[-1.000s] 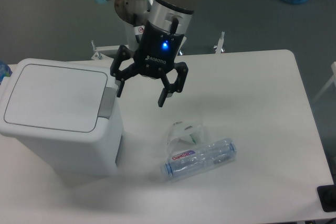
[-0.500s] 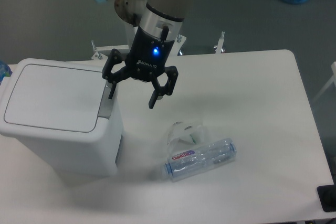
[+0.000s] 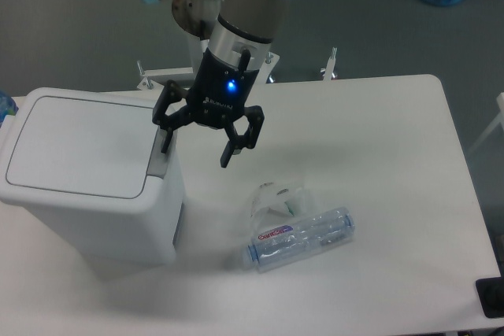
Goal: Open the trash can
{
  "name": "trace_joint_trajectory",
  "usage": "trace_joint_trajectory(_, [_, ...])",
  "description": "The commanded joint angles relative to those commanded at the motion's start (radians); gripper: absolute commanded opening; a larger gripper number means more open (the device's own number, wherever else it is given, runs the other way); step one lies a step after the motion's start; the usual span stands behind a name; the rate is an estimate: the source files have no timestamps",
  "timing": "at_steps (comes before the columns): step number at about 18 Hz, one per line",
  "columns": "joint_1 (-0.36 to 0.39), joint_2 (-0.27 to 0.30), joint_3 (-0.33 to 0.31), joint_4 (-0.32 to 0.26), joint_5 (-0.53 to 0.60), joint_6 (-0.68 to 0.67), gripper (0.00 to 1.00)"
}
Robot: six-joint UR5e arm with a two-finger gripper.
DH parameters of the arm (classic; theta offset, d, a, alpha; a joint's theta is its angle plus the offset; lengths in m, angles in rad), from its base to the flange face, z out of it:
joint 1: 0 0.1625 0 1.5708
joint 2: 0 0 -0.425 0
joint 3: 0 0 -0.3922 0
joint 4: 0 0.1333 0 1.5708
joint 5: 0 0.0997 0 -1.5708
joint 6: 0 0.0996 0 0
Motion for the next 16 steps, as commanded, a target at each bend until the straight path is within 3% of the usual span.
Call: trace_joint_trajectory(16, [-0.005,-0.002,0.028,0.003,0.0,-0.009,1.0])
